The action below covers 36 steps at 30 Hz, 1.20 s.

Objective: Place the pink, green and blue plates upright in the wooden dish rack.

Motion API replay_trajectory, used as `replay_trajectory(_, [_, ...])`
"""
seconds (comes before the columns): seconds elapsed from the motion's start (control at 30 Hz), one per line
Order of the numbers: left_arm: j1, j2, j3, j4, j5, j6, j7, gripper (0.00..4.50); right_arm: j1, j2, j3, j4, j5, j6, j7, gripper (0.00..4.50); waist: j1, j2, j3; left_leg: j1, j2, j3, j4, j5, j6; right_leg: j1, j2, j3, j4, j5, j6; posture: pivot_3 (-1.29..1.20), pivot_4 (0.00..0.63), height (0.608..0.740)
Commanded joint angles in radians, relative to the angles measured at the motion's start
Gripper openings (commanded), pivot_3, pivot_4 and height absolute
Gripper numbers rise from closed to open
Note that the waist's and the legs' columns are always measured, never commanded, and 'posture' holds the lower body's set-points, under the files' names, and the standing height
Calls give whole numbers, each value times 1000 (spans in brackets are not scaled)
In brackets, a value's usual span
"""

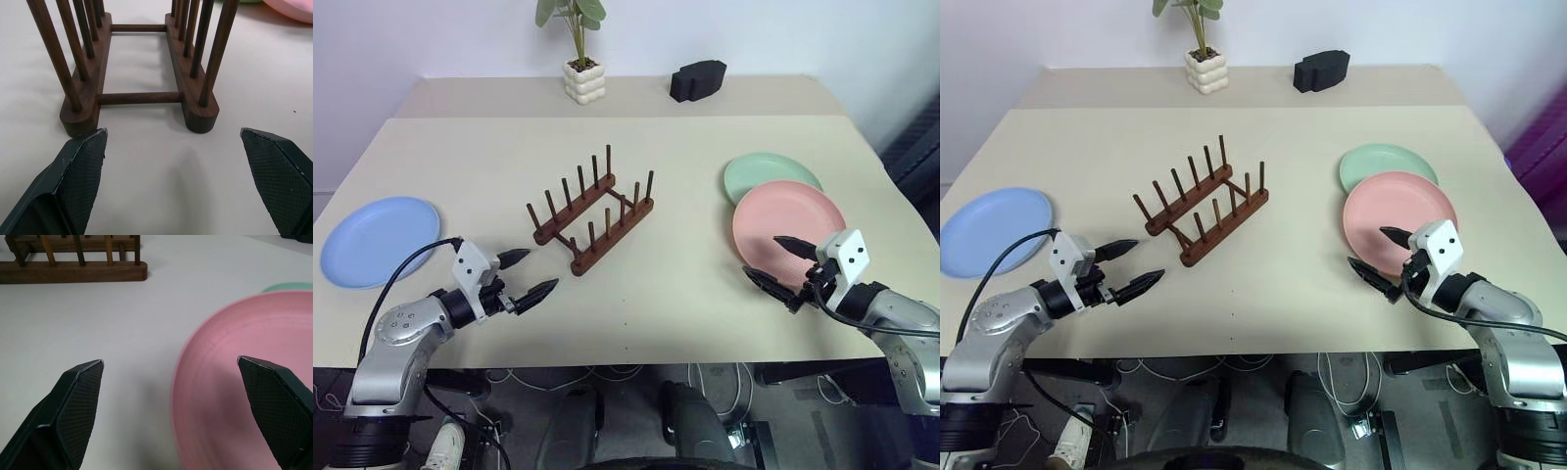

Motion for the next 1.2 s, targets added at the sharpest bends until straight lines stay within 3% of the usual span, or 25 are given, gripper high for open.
replay_trajectory(0.03, [2,9,11,-31,-3,-7,2,4500,-10,9,-3,-28,7,-20,-4,4459,1,0,0,0,0,0,0,0,0,0,0,0,0,0,0,0,150,736])
replay_trajectory(0.47, [32,8,-3,-78,-2,26,5,4500,-12,41,45,-61,10,-16,-20,4459,2,0,0,0,0,0,0,0,0,0,0,0,0,0,0,0,150,736])
replay_trajectory(0.7, [3,-18,-87,-39,50,11,15,4500,-12,81,94,-121,9,4,-59,4459,2,0,0,0,0,0,0,0,0,0,0,0,0,0,0,0,150,736])
replay_trajectory(1.17, [-121,-256,-236,203,233,-132,206,4500,-23,163,210,-210,-2,18,-136,4459,9,4,-3,1,-1,-1,2,0,0,2,-1,0,0,0,0,0,150,736])
replay_trajectory(1.2, [-130,-271,-245,215,237,-133,210,4240,-14,167,217,-222,-1,23,-140,4491,9,5,-3,1,-1,-1,2,0,0,3,-1,0,0,0,0,0,150,736])
